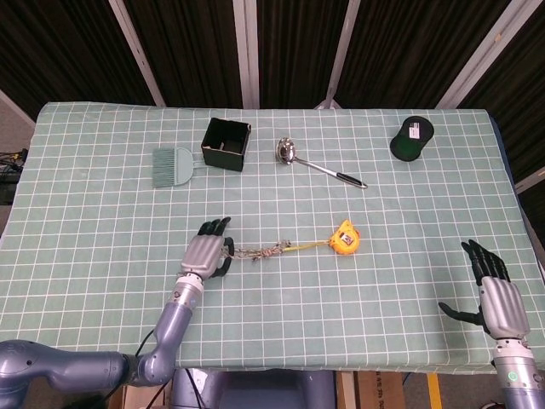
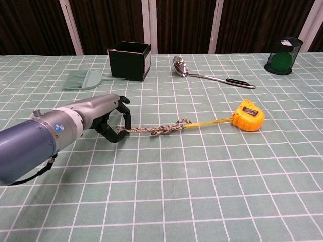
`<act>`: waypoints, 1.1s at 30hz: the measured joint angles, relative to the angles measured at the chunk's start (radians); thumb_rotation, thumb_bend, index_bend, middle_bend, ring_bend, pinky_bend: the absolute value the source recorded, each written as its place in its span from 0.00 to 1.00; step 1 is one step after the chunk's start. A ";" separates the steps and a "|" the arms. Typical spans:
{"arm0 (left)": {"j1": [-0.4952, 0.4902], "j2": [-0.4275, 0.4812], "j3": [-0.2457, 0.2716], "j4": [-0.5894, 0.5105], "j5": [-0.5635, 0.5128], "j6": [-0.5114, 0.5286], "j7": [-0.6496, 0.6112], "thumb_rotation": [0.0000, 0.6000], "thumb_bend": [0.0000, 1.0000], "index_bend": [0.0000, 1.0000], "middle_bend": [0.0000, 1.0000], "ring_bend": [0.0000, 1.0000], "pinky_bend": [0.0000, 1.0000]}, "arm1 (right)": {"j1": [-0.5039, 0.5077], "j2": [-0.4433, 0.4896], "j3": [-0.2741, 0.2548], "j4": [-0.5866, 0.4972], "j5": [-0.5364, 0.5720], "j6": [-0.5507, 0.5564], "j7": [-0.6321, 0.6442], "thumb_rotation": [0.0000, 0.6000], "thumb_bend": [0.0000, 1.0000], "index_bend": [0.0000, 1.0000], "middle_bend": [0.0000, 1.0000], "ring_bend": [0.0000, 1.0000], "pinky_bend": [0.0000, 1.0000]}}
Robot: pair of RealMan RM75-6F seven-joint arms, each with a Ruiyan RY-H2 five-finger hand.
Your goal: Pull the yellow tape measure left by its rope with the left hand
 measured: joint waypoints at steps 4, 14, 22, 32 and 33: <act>0.006 0.031 -0.009 -0.029 0.018 0.012 -0.011 1.00 0.61 0.55 0.02 0.00 0.00 | 0.000 0.000 -0.001 0.000 -0.002 0.001 -0.001 1.00 0.12 0.00 0.00 0.00 0.00; 0.024 0.157 -0.025 -0.112 0.102 0.052 -0.021 1.00 0.61 0.55 0.02 0.00 0.00 | -0.001 -0.001 -0.002 -0.002 -0.009 0.006 -0.006 1.00 0.12 0.00 0.00 0.00 0.00; 0.040 0.239 0.003 -0.150 0.229 0.089 -0.013 1.00 0.61 0.55 0.02 0.00 0.00 | -0.002 -0.003 -0.004 -0.002 -0.013 0.010 -0.012 1.00 0.12 0.00 0.00 0.00 0.00; 0.078 0.363 0.056 -0.158 0.404 0.141 -0.027 1.00 0.61 0.55 0.02 0.00 0.00 | -0.004 -0.004 -0.004 0.000 -0.020 0.017 -0.014 1.00 0.12 0.00 0.00 0.00 0.00; 0.082 0.375 0.057 -0.159 0.408 0.145 -0.031 1.00 0.61 0.55 0.02 0.00 0.00 | -0.004 -0.004 -0.005 0.000 -0.021 0.018 -0.015 1.00 0.12 0.00 0.00 0.00 0.00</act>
